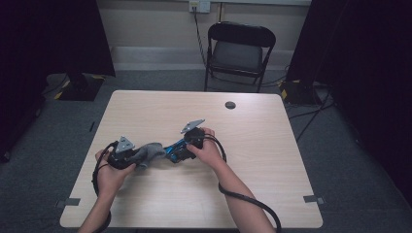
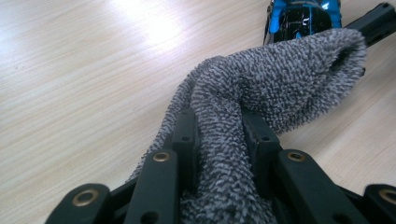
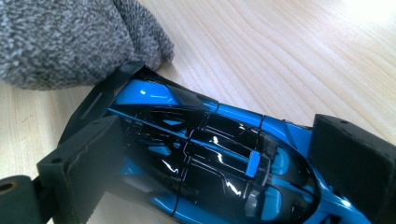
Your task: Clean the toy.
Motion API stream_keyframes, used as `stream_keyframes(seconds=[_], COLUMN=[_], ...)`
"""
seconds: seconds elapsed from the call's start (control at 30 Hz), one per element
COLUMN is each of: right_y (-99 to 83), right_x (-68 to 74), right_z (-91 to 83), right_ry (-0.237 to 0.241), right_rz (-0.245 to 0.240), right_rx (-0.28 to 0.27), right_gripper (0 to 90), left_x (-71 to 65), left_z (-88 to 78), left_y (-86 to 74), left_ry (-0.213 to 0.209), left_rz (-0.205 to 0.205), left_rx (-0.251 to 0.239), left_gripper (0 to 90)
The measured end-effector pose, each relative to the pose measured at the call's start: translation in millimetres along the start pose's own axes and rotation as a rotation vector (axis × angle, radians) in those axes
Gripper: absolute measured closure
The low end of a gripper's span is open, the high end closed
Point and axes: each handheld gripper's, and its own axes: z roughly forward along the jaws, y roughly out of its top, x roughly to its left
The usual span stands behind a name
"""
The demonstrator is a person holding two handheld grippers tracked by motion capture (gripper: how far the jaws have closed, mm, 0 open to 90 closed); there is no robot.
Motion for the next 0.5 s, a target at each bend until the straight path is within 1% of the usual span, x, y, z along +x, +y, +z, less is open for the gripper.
stream_keyframes(seconds=[0.1, 0.23, 0.3, 0.5], right_y=[-0.3, -0.3, -0.1, 0.3], right_x=[0.1, 0.0, -0.1, -0.1], right_z=[-0.1, -0.1, 0.0, -0.1], right_ry=[-0.002, -0.001, 0.0, 0.0], right_rz=[0.0, 0.0, 0.001, 0.001], right_rx=[-0.002, -0.002, -0.002, 0.003], right_gripper=[2.8, 2.8, 2.8, 2.8], left_x=[0.0, -2.1, -4.1, -13.3], left_z=[-3.0, -8.6, -11.4, -17.8], left_y=[0.5, 3.0, 4.7, 9.1], left_ry=[-0.008, -0.018, -0.021, -0.061], left_rz=[-0.003, -0.001, 0.008, 0.039], left_rx=[-0.006, -0.028, -0.038, -0.04], left_gripper=[70.1, 70.0, 70.0, 69.9])
